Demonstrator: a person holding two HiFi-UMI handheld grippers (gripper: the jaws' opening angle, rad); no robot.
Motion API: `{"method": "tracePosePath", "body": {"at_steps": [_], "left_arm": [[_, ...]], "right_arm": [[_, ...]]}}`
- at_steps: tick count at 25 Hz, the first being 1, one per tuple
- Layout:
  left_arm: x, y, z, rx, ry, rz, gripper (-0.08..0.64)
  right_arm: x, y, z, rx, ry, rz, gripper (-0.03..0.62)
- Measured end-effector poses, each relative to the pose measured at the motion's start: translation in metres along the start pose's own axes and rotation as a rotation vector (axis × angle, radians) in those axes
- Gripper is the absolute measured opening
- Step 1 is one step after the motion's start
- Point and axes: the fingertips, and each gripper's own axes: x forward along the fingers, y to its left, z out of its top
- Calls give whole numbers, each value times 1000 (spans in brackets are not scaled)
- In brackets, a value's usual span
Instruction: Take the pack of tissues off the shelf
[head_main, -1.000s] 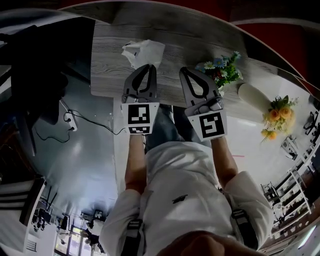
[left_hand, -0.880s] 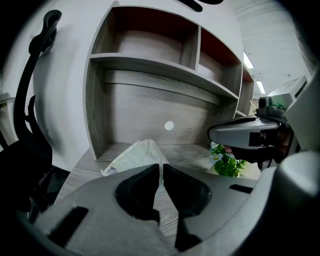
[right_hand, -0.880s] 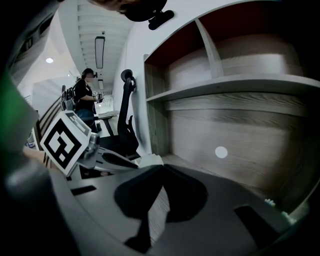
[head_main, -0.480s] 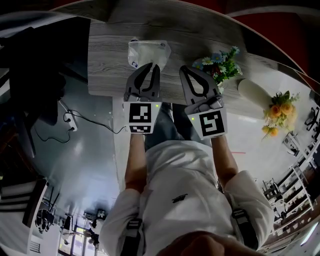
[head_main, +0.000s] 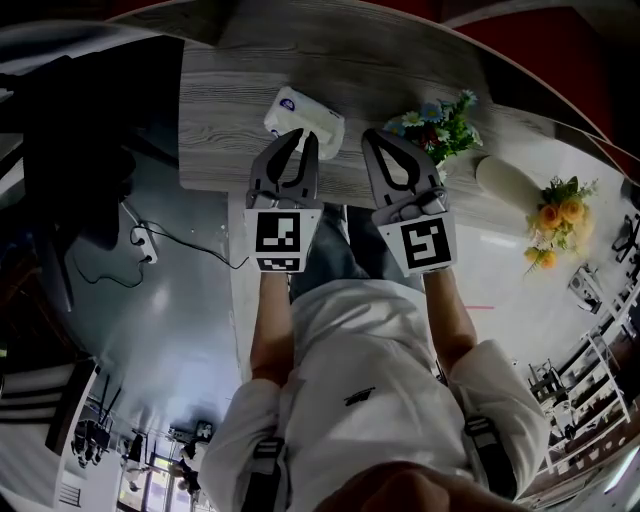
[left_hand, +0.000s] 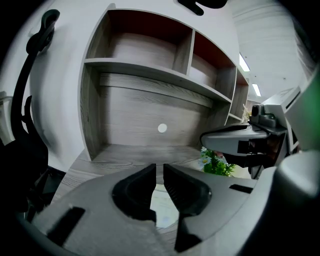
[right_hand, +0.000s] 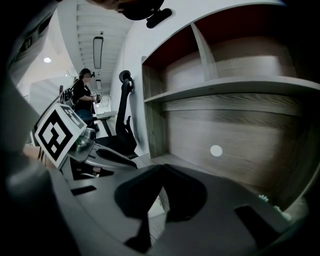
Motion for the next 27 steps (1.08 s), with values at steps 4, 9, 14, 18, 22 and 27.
{"method": "tracePosePath", "body": {"at_steps": [4,9,14,18,22,27], "left_arm": [[-5,2,3,0,-7,4,32],[-10,5,4,1,-12,8,32],[-13,6,6,3,-15,12,32],[-15,7,7,5,-17,12,32],[-16,7,9,8,-21,9,32],[-18,8,10,13,-22,9,32]], "right_arm": [[0,5,0,-10,7,12,25],[0,7,-2,-8,12,9,25],[-1,8,-1,-11,11,7,25],[-1,9,0,-14,14,7,25],[-2,11,0,-17,16,9,25],[-1,13,0,-19,16,9,25]]}}
